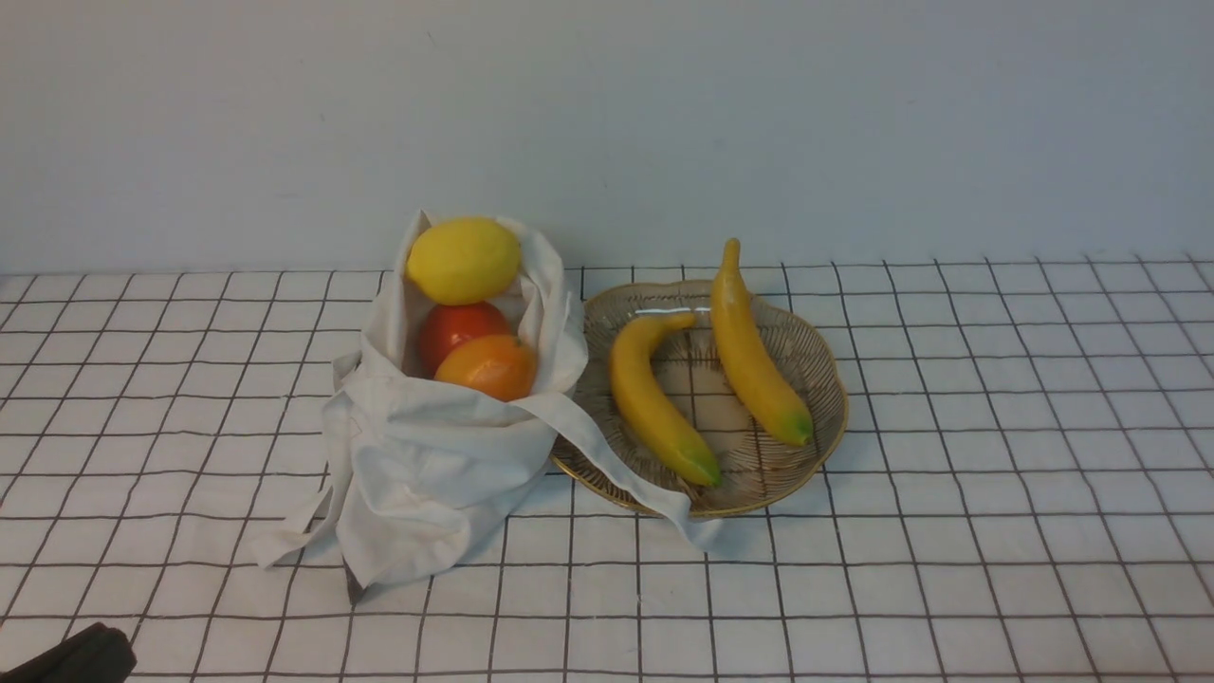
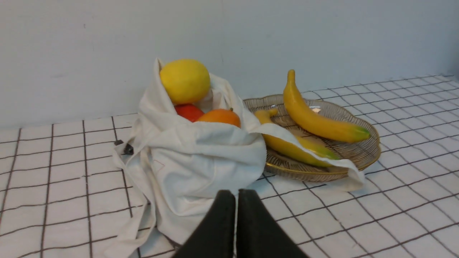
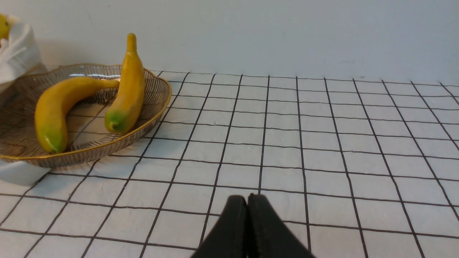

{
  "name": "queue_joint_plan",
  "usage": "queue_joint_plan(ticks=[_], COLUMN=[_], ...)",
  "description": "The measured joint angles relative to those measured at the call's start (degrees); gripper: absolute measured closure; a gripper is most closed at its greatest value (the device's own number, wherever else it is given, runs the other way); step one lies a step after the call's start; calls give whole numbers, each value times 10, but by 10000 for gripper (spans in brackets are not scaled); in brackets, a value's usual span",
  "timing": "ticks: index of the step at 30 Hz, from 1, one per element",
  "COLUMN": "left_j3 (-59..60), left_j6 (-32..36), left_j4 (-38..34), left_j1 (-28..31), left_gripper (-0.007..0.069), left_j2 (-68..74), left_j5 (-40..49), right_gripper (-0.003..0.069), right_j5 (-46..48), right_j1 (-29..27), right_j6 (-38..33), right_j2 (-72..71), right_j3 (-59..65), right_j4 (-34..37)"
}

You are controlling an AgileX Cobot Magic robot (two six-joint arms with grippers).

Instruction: Take the fruit out of the bag on the white checkered tablecloth and place them on the plate.

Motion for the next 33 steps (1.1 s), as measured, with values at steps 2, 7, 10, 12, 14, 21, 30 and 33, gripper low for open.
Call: queue_joint_plan(ticks=[2,7,10,12,14,21,30,33], left_j3=[11,35,61,77,88,100,101,101], left_j6=[-11,-31,-35,-35,-34,-30,-30,-30], left_j4=[29,60,64,66,66,67,67,67], left_j1=[7,56,118,151,167,176,176,176], left_gripper=[632,632,632,632,632,632,632,632], left_j2=[0,0,0,0,0,0,0,0], left_j5=[1,1,1,2,3,5,1,1], right_gripper=[673,673,673,673,673,673,673,673], right_j5=[0,0,0,0,0,0,0,0], right_j1=[0,0,0,0,0,0,0,0], right_j6=[0,0,0,0,0,0,0,0], right_j2=[0,0,0,0,0,0,0,0], right_j3=[0,0,0,0,0,0,0,0], right_j4=[0,0,0,0,0,0,0,0])
